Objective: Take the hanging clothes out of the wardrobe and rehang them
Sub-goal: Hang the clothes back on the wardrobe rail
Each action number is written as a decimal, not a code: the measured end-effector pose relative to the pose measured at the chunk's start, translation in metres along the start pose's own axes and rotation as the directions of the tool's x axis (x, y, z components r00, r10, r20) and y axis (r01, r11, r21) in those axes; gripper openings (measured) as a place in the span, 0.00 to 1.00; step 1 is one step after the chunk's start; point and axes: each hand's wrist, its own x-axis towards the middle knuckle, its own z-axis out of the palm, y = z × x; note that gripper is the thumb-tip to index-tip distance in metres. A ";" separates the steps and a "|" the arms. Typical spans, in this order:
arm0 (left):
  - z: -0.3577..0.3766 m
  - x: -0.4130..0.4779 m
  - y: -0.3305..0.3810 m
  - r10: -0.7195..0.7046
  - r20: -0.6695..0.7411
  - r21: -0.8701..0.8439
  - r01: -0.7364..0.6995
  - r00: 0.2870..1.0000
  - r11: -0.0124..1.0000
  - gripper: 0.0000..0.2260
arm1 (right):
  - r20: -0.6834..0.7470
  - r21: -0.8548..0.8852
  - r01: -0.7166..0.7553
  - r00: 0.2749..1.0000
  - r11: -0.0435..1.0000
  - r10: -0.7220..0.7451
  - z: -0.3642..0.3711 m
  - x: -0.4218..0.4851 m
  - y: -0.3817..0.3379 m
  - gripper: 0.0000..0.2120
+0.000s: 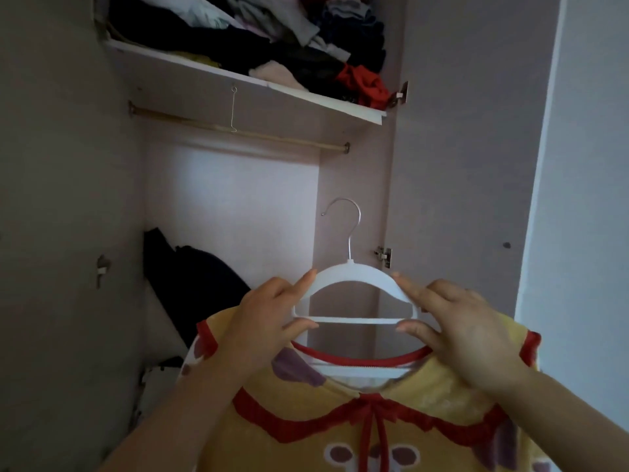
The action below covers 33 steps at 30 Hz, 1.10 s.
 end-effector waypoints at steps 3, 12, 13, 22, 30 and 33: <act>0.017 0.028 -0.029 0.000 -0.010 0.001 0.000 1.000 1.000 0.33 | -0.008 -0.020 0.027 1.000 0.999 -0.027 0.038 0.019 0.018 0.26; 0.077 0.129 -0.106 0.045 -0.097 0.121 -0.033 0.994 0.992 0.33 | -0.142 -0.021 0.093 0.985 0.995 -0.095 0.147 0.086 0.094 0.25; 0.083 0.141 -0.113 0.047 -0.101 0.151 -0.032 0.994 0.988 0.33 | -0.165 -0.020 0.099 0.981 0.995 -0.100 0.158 0.095 0.101 0.24; 0.123 0.227 -0.167 -0.042 -0.064 0.263 0.058 0.997 0.963 0.29 | -0.251 -0.064 0.104 0.961 0.993 -0.116 0.237 0.171 0.151 0.21; 0.175 0.308 -0.237 -0.103 -0.084 0.248 0.120 0.991 0.961 0.29 | -0.202 -0.197 0.085 0.971 0.977 -0.125 0.302 0.240 0.189 0.20; 0.196 0.342 -0.271 -0.095 -0.119 0.186 0.116 0.988 0.976 0.29 | -0.157 -0.250 0.074 0.981 0.965 -0.116 0.327 0.272 0.200 0.22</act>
